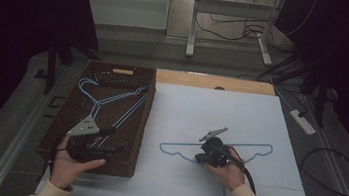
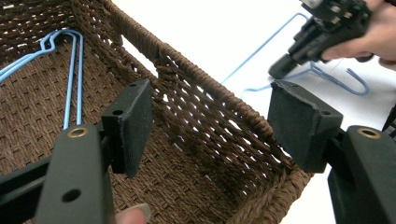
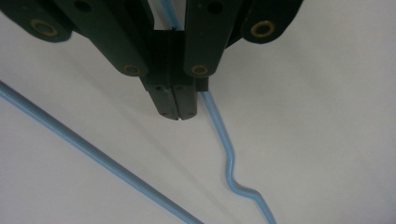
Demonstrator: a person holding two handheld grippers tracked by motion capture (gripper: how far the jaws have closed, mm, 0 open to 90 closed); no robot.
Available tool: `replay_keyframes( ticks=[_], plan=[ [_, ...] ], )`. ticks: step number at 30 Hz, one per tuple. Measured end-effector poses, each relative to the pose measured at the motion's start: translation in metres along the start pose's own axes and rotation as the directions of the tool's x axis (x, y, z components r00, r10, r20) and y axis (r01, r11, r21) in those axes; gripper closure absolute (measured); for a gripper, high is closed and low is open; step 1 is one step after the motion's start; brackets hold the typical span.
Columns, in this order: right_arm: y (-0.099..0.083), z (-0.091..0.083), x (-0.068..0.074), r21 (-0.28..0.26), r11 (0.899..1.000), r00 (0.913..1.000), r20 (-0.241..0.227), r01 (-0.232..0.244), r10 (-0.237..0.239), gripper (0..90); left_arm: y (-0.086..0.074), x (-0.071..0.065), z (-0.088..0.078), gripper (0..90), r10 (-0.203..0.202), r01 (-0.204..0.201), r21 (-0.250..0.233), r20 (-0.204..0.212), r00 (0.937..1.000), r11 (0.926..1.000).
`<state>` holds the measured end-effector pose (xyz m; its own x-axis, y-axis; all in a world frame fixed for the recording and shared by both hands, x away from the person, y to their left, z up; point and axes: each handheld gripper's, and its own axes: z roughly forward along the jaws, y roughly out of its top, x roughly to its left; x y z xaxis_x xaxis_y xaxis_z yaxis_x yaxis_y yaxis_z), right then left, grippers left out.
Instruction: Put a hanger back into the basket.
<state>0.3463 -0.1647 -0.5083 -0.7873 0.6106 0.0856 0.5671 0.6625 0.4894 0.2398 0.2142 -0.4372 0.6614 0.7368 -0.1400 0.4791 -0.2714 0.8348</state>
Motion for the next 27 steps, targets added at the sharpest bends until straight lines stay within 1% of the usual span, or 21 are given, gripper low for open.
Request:
replay_keyframes(
  ticks=[2, 5, 7, 8, 11, 12, 13, 14, 15, 16, 17, 18, 19, 20, 21, 22, 23, 24, 25, 27],
  plan=[
    [-0.003, -0.002, 0.003, 0.004, 1.000, 0.9999, -0.008, 0.007, -0.007, 90.0, 0.000, 0.000, 0.000, 32.4, 0.000, 0.000, -0.001, 0.000, 1.0000, 1.0000],
    [-0.015, -0.008, 0.012, 0.014, 0.999, 0.9990, -0.030, 0.035, -0.034, 90.0, 0.000, 0.000, 0.000, 32.4, -0.001, 0.001, -0.004, -0.001, 1.0000, 1.0000],
    [-0.021, -0.011, 0.015, 0.019, 0.999, 0.9981, -0.043, 0.046, -0.045, 90.0, 0.000, -0.001, 0.000, 32.4, -0.001, 0.001, -0.002, 0.000, 1.0000, 1.0000],
    [-0.027, -0.014, 0.018, 0.019, 0.998, 0.9969, -0.057, 0.055, -0.054, 90.0, 0.001, -0.001, 0.000, 32.4, 0.000, 0.000, -0.002, 0.001, 1.0000, 1.0000],
    [-0.030, -0.016, 0.019, 0.015, 0.998, 0.9963, -0.060, 0.062, -0.061, 90.0, 0.001, -0.002, 0.001, 32.4, 0.003, -0.003, 0.001, 0.002, 1.0000, 1.0000],
    [-0.033, -0.017, 0.017, -0.002, 0.998, 0.9968, -0.056, 0.056, -0.056, 90.0, 0.001, -0.003, 0.002, 32.4, 0.005, -0.005, 0.003, 0.003, 1.0000, 1.0000],
    [-0.033, -0.017, 0.017, -0.002, 0.998, 0.9968, -0.056, 0.056, -0.056, 90.0, 0.001, -0.003, 0.002, 32.4, 0.005, -0.005, 0.003, 0.003, 1.0000, 1.0000],
    [-0.034, -0.019, 0.017, -0.021, 0.998, 0.9974, -0.045, 0.055, -0.056, 90.0, 0.001, -0.003, 0.002, 32.4, 0.006, -0.006, 0.003, 0.004, 1.0000, 1.0000],
    [-0.035, -0.025, 0.016, -0.049, 0.998, 0.9980, -0.044, 0.043, -0.045, 90.0, 0.001, -0.003, 0.002, 32.4, 0.007, -0.007, 0.003, 0.005, 1.0000, 1.0000],
    [-0.037, -0.032, 0.016, -0.079, 0.996, 0.9987, -0.040, 0.028, -0.032, 87.5, 0.001, -0.003, 0.002, 32.4, 0.007, -0.007, 0.002, 0.006, 1.0000, 1.0000],
    [-0.041, -0.045, 0.016, -0.118, 0.993, 0.9998, -0.019, 0.005, -0.007, 84.8, 0.002, -0.003, 0.002, 32.4, 0.008, -0.008, 0.001, 0.007, 0.9999, 1.0000],
    [-0.041, -0.045, 0.016, -0.118, 0.993, 0.9998, -0.019, 0.005, -0.007, 84.8, 0.002, -0.003, 0.002, 32.4, 0.008, -0.008, 0.001, 0.007, 0.9999, 1.0000],
    [-0.049, -0.059, 0.015, -0.138, 0.990, 0.9998, 0.007, -0.017, 0.018, 83.1, 0.002, -0.002, 0.002, 32.3, 0.007, -0.007, -0.001, 0.008, 0.9999, 1.0000],
    [-0.053, -0.063, 0.014, -0.144, 0.989, 0.9994, 0.017, -0.026, 0.029, 81.0, 0.002, -0.002, 0.002, 32.4, 0.007, -0.007, 0.000, 0.010, 0.9999, 1.0000],
    [-0.053, -0.063, 0.014, -0.144, 0.989, 0.9994, 0.017, -0.026, 0.029, 81.0, 0.002, -0.002, 0.002, 32.4, 0.007, -0.007, 0.000, 0.010, 0.9999, 1.0000],
    [-0.059, -0.068, 0.012, -0.142, 0.989, 0.9984, 0.028, -0.044, 0.049, 79.2, 0.002, -0.002, 0.003, 32.4, 0.008, -0.008, 0.000, 0.012, 0.9999, 1.0000],
    [-0.067, -0.074, 0.011, -0.141, 0.988, 0.9960, 0.049, -0.068, 0.075, 76.0, 0.002, -0.002, 0.003, 32.4, 0.010, -0.010, 0.002, 0.013, 0.9999, 0.9999],
    [-0.075, -0.079, 0.010, -0.128, 0.988, 0.9909, 0.088, -0.090, 0.102, 70.0, 0.003, -0.003, 0.004, 32.3, 0.012, -0.012, 0.001, 0.015, 0.9998, 0.9999],
    [-0.079, -0.081, 0.010, -0.124, 0.987, 0.9882, 0.100, -0.104, 0.117, 66.8, 0.003, -0.003, 0.004, 32.3, 0.012, -0.012, 0.000, 0.016, 0.9998, 0.9999],
    [-0.088, -0.085, 0.011, -0.103, 0.984, 0.9796, 0.123, -0.146, 0.159, 61.1, 0.004, -0.003, 0.004, 32.3, 0.012, -0.012, -0.002, 0.017, 0.9998, 0.9999]
  ],
)
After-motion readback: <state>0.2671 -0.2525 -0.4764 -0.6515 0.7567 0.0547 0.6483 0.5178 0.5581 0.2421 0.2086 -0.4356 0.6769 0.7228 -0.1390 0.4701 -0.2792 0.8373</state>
